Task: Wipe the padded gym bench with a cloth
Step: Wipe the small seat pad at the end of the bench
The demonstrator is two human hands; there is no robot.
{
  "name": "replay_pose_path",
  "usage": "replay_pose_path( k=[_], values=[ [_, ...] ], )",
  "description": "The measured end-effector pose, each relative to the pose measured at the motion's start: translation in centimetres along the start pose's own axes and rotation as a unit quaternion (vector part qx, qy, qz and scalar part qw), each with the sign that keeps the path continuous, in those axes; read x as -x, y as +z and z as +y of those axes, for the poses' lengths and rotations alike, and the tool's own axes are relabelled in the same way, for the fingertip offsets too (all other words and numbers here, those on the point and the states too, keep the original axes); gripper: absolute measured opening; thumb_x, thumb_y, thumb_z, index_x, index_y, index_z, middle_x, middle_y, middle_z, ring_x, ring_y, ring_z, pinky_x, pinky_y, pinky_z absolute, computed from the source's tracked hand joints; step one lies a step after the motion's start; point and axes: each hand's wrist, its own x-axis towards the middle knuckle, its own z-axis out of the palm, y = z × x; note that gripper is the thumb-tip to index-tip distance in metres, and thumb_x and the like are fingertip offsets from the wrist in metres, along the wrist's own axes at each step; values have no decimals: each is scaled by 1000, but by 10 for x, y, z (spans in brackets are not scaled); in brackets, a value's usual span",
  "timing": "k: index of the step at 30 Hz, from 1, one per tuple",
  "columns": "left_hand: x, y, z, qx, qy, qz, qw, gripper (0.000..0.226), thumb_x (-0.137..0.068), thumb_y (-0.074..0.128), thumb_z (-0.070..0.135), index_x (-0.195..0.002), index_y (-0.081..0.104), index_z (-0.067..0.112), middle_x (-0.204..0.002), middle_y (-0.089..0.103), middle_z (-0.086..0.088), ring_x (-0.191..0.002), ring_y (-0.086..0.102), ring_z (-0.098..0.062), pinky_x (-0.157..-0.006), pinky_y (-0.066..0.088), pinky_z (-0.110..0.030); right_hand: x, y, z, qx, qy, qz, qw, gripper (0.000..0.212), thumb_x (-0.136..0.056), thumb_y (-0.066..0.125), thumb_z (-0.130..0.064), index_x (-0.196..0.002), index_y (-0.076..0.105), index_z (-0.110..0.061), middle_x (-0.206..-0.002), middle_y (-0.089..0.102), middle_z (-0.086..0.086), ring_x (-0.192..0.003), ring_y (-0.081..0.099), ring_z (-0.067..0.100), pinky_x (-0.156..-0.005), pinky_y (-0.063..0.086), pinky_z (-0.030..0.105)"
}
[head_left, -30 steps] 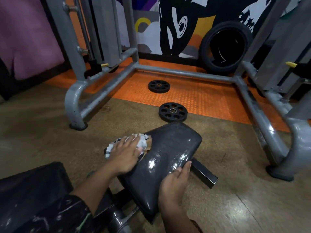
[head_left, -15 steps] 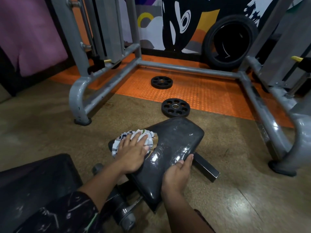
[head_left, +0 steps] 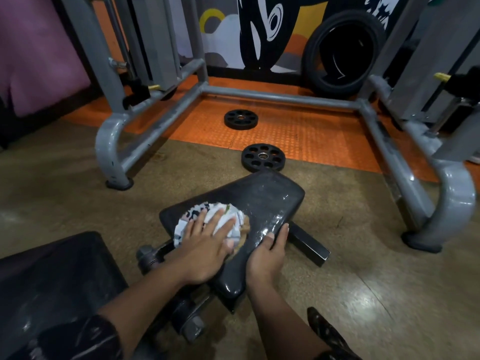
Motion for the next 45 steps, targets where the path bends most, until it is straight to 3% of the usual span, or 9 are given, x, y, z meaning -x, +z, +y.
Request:
replay_pose_path(
  k=[4, 12, 16, 25, 28, 32, 37, 40, 45],
  values=[
    [21, 6, 12, -10, 47, -18, 999, 60, -88, 4, 63, -145, -8, 49, -151, -29, 20, -139, -33, -14, -114, -18, -40, -9, -2, 2, 119, -84, -72, 987, 54, -104, 26, -23, -154, 5, -20, -162, 1, -4, -149, 5, 13, -114, 6, 22],
    [16, 11, 30, -18, 10, -4, 1000, 55, -97, 11, 53, -147, -9, 44, -154, -29, 14, -140, -32, -20, -114, -17, -44, -68, -34, -5, 268, -173, -192, 928, 55, -104, 20, -40, -153, 0, -28, -160, -9, -15, -147, -8, 6, -120, 2, 49],
    [36, 15, 42, -38, 52, -9, 998, 57, -93, 8, 55, -145, -12, 46, -151, -33, 16, -138, -36, -18, -110, -22, -41, -64, -37, -2, 295, -195, -180, 918, 53, -103, 17, -42, -153, 0, -34, -159, -7, -20, -148, -7, 7, -119, 1, 51],
    [12, 20, 25, 18, -49, 43, 998, 58, -94, 7, 56, -149, -7, 42, -156, -24, 12, -144, -24, -19, -118, -9, -45, -67, -43, -2, 357, -190, -189, 895, 53, -103, 15, -42, -152, -4, -35, -158, -13, -20, -147, -15, 11, -116, -4, 53],
    [38, 32, 43, -55, 11, 83, 995, 59, -91, 9, 54, -149, 13, 41, -159, -4, 7, -147, 3, -31, -113, 12, -50, -66, -40, -3, 336, -184, -194, 903, 52, -103, 14, -42, -151, -5, -37, -157, -15, -23, -147, -16, 10, -116, -6, 52],
    [1, 24, 49, -10, 18, 46, 999, 53, -97, 11, 51, -148, 0, 46, -156, -22, 14, -144, -22, -22, -115, -11, -47, -67, -41, -4, 312, -171, -202, 913, 51, -104, 17, -41, -151, -2, -39, -156, -13, -25, -147, -15, 9, -116, -7, 51],
    [-11, 12, 36, 31, -66, 48, 996, 53, -98, 10, 53, -149, -1, 44, -158, -19, 12, -144, -23, -20, -116, -10, -45, -72, -48, -6, 325, -185, -211, 903, 51, -104, 18, -41, -152, 1, -37, -158, -10, -23, -147, -15, 11, -117, -4, 53],
    [21, 27, 55, -27, -29, 70, 997, 61, -88, -5, 57, -148, -8, 44, -155, -27, 13, -142, -29, -24, -113, -16, -44, -69, -44, -5, 312, -185, -211, 908, 51, -103, 16, -41, -151, -1, -37, -157, -12, -23, -147, -15, 11, -118, -4, 53],
    [-25, 16, 61, -15, 7, 44, 999, 51, -100, 15, 47, -149, -1, 43, -158, -17, 13, -145, -22, -23, -116, -12, -46, -68, -41, -7, 309, -168, -203, 914, 51, -104, 17, -40, -151, -1, -37, -157, -11, -24, -148, -14, 12, -116, -4, 52]
  ],
)
